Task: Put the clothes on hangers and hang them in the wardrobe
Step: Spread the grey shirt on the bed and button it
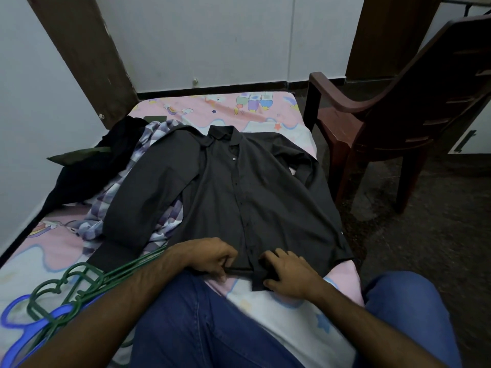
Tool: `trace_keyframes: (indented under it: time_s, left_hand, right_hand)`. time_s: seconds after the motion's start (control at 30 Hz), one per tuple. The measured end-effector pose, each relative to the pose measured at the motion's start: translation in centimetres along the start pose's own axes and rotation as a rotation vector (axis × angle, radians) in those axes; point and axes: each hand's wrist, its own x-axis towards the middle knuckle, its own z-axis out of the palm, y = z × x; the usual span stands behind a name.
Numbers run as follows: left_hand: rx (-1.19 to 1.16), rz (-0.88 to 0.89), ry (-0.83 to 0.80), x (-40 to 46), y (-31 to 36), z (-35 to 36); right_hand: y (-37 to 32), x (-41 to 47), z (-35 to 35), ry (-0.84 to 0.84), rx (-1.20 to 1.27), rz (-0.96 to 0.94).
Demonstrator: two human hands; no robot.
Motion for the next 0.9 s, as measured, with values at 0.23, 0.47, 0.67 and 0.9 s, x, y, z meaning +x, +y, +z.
trace_keyframes:
  time_s: [0.23, 0.47, 0.67, 0.9]
  left_hand:
    - [0.010, 0.092, 0.128, -1.9, 0.4, -0.6]
    - [0.073, 0.100, 0.203, -2.7, 0.3, -0.2]
    - [0.093, 0.094, 0.059, -2.0, 0.2, 1.1]
    - [-0.386, -0.097, 0.399, 1.8, -0.2, 1.3]
  right_hand:
    - [-1.0, 1.2, -2.2, -0.164, 0.181, 0.181]
    - [-3.3, 2.0, -1.1, 0.027, -0.077, 0.184]
    - [0.8, 2.4, -2.2, 0.326, 0.834, 0.301]
    - [4.8, 1.3, -2.3, 0.346, 1.063, 0.285]
